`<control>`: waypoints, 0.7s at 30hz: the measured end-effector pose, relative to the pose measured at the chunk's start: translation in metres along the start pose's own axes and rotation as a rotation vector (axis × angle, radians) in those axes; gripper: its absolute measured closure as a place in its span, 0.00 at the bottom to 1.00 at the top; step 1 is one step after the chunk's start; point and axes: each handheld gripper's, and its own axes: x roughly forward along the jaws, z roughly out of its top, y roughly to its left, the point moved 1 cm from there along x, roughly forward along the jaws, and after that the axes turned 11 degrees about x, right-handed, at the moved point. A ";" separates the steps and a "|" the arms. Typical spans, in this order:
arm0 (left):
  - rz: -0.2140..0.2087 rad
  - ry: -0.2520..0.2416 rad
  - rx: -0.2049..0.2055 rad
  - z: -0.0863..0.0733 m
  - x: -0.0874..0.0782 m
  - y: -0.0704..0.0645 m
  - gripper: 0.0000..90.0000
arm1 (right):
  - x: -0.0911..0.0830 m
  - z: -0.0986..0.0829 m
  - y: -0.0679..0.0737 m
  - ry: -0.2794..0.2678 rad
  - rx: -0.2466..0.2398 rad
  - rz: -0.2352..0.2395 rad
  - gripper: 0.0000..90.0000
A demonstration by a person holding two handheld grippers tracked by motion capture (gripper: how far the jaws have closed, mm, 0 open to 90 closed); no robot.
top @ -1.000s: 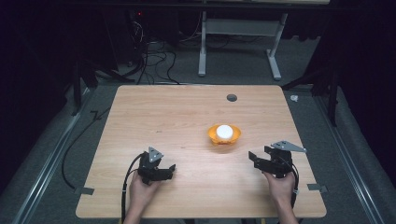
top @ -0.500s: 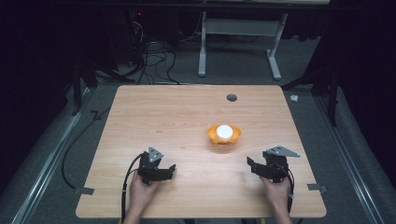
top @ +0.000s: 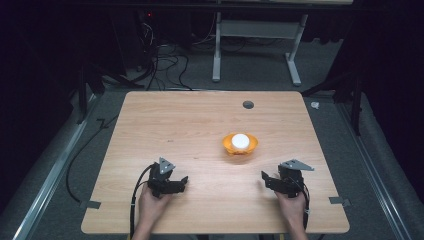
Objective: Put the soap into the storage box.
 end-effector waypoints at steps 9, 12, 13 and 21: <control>0.001 0.001 0.001 0.000 0.000 0.000 0.18 | 0.007 -0.004 0.003 0.032 -0.045 -0.050 0.32; 0.001 0.001 0.001 0.000 0.000 0.000 0.18 | 0.008 -0.004 0.003 0.038 -0.041 -0.048 0.32; 0.001 0.001 0.001 0.000 0.000 0.000 0.18 | 0.008 -0.004 0.003 0.038 -0.041 -0.048 0.32; 0.000 0.000 0.001 0.000 0.000 0.000 0.18 | 0.011 -0.005 0.004 0.049 -0.062 -0.057 0.31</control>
